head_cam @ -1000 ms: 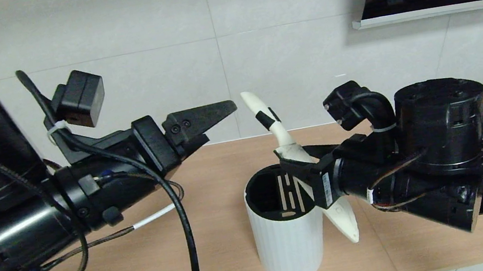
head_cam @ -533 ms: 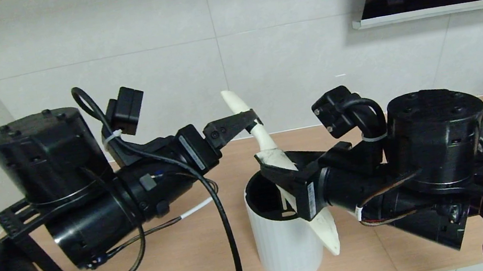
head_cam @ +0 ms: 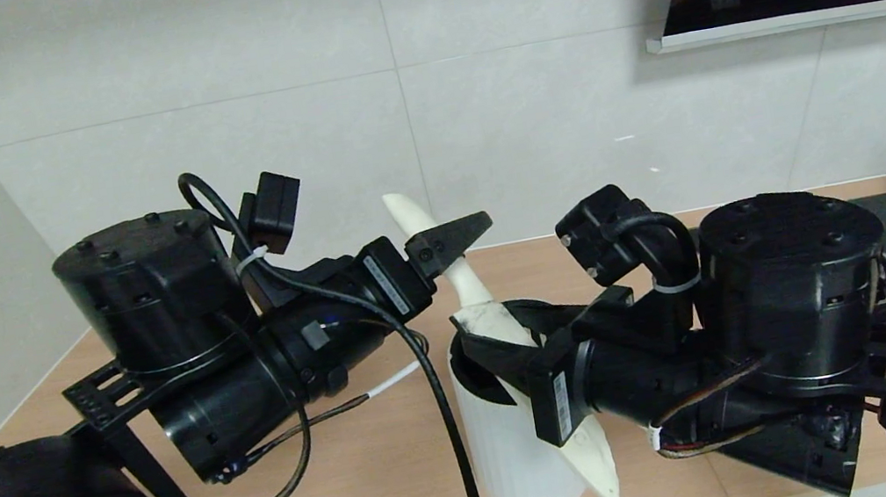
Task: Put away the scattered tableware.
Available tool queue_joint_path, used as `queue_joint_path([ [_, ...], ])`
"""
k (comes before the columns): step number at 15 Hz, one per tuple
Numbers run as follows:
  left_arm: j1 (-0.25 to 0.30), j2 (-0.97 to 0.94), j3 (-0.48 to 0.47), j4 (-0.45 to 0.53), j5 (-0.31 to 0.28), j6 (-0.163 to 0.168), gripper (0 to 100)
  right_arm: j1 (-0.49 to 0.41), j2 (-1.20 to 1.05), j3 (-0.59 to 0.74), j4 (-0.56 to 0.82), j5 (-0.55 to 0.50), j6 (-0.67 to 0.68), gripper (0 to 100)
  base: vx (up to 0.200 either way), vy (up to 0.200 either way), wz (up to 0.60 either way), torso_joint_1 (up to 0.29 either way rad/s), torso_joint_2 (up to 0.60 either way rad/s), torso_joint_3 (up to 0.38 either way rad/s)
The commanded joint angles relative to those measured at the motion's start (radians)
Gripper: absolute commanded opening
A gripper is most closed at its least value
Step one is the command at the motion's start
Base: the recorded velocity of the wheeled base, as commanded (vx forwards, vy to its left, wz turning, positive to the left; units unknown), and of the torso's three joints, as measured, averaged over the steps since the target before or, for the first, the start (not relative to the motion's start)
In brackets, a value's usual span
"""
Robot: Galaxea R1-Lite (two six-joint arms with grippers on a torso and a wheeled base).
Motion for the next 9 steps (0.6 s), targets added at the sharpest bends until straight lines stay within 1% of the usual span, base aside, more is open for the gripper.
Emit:
queue_joint_path([
  [1, -0.001, -0.002, -0.002, 0.000, 0.000, 0.000, 100, 0.004, -0.002, 0.003, 0.000, 0.000, 0.000, 0, 0.000, 0.000, 0.00, 0.000, 0.00, 0.000],
  [7, 0.001, 0.000, -0.001, 0.000, 0.000, -0.002, 100, 0.006, -0.005, 0.007, 0.000, 0.000, 0.000, 0, 0.000, 0.000, 0.00, 0.000, 0.00, 0.000],
  [8, 0.001, 0.003, 0.001, 0.000, 0.000, -0.002, 0, 0.004, -0.005, 0.007, 0.000, 0.000, -0.002, 0, 0.000, 0.000, 0.00, 0.000, 0.00, 0.000],
  [9, -0.001, 0.003, 0.001, 0.000, 0.000, -0.002, 0, 0.006, -0.005, 0.007, 0.000, 0.000, -0.002, 0, 0.000, 0.000, 0.00, 0.000, 0.00, 0.000],
])
